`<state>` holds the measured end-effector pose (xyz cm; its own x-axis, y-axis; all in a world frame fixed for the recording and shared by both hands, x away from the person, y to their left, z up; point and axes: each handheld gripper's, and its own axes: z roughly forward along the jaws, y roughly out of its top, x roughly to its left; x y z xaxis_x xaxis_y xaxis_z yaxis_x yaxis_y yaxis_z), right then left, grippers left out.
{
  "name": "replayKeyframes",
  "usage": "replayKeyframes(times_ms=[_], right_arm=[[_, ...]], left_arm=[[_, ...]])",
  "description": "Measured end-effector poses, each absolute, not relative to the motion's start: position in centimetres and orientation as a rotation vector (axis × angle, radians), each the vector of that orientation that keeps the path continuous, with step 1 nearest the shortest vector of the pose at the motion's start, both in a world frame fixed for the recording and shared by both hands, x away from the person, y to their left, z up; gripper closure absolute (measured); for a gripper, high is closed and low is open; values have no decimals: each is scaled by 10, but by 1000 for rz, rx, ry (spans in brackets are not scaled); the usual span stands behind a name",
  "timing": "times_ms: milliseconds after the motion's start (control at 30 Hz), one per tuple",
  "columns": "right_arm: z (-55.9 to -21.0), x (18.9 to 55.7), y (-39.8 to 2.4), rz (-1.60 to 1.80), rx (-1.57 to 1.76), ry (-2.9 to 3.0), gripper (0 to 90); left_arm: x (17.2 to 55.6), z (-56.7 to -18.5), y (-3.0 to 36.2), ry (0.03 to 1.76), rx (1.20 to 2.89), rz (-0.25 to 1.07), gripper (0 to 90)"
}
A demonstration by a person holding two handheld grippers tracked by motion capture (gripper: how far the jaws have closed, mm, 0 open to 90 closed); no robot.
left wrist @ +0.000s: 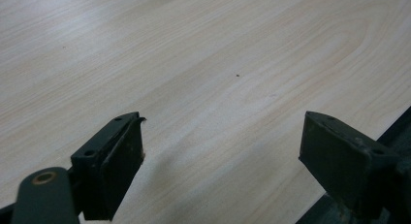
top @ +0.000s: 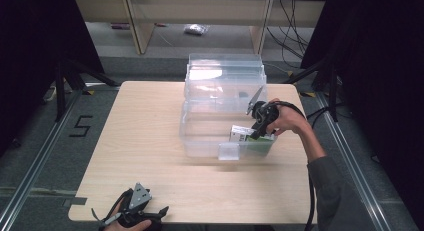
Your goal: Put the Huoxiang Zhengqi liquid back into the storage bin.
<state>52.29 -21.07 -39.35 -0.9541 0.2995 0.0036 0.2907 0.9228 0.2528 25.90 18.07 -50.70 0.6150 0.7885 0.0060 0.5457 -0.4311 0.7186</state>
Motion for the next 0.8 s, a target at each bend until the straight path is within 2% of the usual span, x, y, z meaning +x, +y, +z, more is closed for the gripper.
replayKeyframes(times_ms=[433, 633, 800], right_arm=[[-369, 514, -221, 586, 487, 2948, 485], [-359, 506, -224, 617, 661, 2854, 411], [-354, 502, -226, 629, 694, 2803, 390]], left_arm=[[259, -506, 181, 1026, 2167, 432, 151], [258, -507, 180, 1042, 2141, 438, 151], [258, -507, 179, 1039, 2139, 429, 151]])
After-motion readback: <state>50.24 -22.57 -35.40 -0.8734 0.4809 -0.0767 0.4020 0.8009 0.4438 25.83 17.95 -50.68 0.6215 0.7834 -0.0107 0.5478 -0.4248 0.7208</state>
